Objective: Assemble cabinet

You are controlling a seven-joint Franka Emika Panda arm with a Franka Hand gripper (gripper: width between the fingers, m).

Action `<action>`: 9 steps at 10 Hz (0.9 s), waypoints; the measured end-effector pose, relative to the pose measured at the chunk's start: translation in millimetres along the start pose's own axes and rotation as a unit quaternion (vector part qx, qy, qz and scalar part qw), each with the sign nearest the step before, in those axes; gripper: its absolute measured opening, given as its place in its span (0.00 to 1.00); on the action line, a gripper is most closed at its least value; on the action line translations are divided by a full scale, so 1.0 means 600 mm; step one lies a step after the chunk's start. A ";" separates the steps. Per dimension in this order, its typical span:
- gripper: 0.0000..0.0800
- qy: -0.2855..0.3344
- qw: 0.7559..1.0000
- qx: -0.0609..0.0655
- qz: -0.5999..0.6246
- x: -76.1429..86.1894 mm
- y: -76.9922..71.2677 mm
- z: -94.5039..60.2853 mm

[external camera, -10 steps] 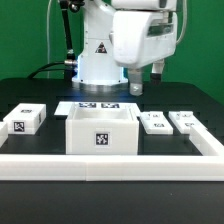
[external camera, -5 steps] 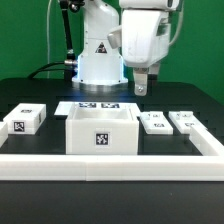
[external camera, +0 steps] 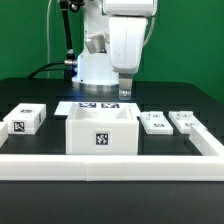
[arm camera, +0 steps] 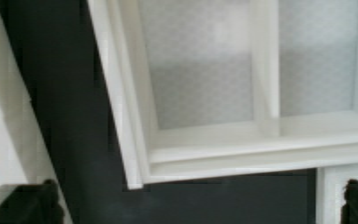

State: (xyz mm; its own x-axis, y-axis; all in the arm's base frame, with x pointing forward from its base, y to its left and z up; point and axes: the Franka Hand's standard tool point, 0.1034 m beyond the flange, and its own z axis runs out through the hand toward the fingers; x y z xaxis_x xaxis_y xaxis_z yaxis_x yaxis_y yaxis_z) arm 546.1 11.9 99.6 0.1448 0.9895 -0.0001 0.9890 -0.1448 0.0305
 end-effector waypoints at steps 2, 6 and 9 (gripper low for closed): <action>1.00 0.000 1.000 0.000 -0.027 -0.013 -0.009 0.002; 1.00 0.001 0.999 0.008 -0.045 -0.035 -0.048 0.029; 1.00 0.001 0.999 0.009 -0.045 -0.035 -0.049 0.030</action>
Offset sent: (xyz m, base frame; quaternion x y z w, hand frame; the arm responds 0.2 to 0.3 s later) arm -0.0396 -0.0066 -0.0141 -0.0206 0.0338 -0.0949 0.9947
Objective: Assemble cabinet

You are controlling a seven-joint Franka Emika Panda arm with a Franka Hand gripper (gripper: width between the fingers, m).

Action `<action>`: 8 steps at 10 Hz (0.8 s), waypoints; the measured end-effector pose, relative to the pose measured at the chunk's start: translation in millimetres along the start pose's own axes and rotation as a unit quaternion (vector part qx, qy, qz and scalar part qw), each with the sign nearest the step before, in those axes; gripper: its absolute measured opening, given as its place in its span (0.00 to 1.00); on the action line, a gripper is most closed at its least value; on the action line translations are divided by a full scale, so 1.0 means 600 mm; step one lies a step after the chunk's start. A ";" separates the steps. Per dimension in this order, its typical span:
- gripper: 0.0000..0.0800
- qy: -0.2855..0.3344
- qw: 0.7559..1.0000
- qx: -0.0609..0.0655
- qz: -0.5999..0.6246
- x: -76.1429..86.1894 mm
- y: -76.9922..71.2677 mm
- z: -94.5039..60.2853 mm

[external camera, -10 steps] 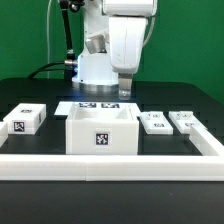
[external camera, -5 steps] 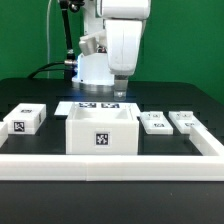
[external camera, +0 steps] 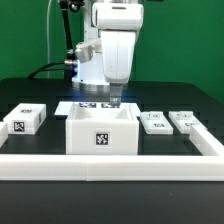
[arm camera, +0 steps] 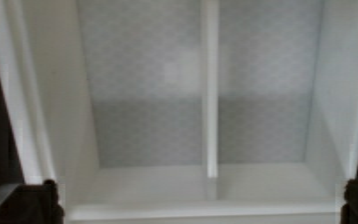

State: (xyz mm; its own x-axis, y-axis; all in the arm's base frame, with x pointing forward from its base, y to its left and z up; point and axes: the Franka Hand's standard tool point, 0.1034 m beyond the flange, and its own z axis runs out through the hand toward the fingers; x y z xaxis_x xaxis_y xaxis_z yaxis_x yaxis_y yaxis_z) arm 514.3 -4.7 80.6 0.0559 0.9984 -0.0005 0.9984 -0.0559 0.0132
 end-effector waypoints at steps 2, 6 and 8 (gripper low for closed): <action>1.00 0.000 1.000 0.002 0.002 0.002 -0.021 0.004; 1.00 0.001 1.000 0.023 0.013 0.003 -0.079 0.039; 1.00 0.001 1.000 0.023 0.013 0.002 -0.078 0.039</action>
Offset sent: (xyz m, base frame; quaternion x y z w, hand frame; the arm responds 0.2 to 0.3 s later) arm -0.0461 0.0140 -0.0164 0.0089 0.0293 0.0130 0.9994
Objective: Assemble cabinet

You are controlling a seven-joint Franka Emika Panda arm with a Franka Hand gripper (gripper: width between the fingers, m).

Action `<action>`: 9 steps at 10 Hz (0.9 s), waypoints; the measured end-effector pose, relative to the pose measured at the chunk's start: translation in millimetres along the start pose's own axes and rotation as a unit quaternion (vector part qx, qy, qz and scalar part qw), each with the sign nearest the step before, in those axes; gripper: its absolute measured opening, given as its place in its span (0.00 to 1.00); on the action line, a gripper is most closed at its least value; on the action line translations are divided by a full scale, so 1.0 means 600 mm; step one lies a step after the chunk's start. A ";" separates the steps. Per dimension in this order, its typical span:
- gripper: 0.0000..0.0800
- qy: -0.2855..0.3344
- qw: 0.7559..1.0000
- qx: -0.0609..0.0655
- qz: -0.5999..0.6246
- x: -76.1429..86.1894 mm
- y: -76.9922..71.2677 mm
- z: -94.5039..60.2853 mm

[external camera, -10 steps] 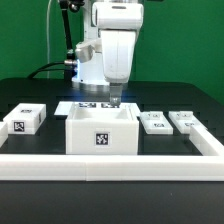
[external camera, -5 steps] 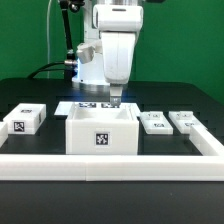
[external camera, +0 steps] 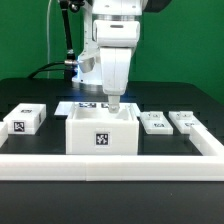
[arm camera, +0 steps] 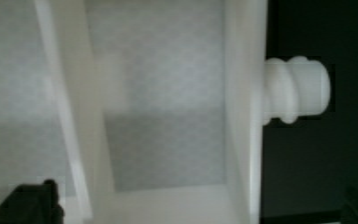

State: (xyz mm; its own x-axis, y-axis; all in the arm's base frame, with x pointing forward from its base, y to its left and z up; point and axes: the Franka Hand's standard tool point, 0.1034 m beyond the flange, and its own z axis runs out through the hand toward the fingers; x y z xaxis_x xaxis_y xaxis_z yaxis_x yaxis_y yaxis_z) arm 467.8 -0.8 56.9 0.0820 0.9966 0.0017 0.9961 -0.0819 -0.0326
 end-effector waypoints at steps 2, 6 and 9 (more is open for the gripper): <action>1.00 0.002 1.000 -0.001 -0.001 0.001 -0.013 0.009; 1.00 0.004 1.000 0.002 0.000 -0.002 -0.020 0.026; 0.84 0.004 1.000 0.004 0.000 -0.001 -0.022 0.030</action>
Offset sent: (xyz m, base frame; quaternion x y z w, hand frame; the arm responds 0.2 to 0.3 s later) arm -0.0111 0.0005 -0.0180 -0.0075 0.0144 -0.0257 0.9995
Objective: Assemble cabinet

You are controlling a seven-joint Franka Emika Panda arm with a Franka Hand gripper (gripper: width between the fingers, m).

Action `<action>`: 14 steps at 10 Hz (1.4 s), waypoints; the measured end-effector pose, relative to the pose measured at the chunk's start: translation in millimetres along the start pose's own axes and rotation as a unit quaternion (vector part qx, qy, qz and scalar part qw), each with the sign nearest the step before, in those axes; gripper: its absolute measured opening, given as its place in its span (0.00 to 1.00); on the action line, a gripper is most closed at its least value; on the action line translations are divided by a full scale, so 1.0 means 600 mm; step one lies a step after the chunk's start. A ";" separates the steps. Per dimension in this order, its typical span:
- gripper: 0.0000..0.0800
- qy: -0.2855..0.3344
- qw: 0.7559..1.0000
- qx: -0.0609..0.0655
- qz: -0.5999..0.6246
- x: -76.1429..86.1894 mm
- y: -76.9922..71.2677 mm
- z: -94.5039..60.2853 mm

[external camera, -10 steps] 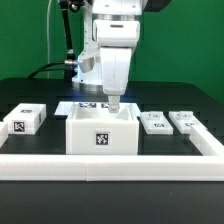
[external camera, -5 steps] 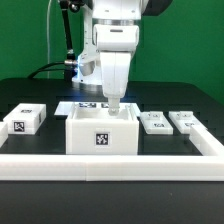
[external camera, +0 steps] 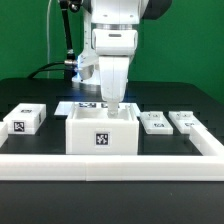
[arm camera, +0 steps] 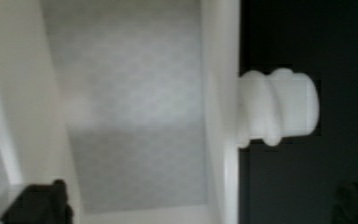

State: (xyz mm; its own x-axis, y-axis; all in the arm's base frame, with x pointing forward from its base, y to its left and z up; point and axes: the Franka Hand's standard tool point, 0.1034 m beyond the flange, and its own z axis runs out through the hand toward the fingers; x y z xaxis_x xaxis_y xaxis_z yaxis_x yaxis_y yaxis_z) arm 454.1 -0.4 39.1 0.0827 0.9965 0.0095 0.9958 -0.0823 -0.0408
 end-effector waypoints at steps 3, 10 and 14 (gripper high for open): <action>0.28 0.000 1.000 0.005 0.003 0.000 -0.008 0.005; 0.04 0.001 1.000 0.009 0.006 -0.004 -0.011 0.015; 0.04 0.001 1.000 0.009 0.006 -0.004 -0.011 0.015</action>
Offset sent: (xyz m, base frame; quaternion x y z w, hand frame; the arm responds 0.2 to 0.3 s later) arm -0.0094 0.0001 -0.0065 0.0022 0.0095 -0.0018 1.0000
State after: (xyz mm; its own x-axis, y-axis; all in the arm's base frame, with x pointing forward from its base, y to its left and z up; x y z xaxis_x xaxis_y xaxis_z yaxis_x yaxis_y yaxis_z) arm 446.8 -2.3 30.3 0.0942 0.9955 0.0101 0.9938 -0.0934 -0.0597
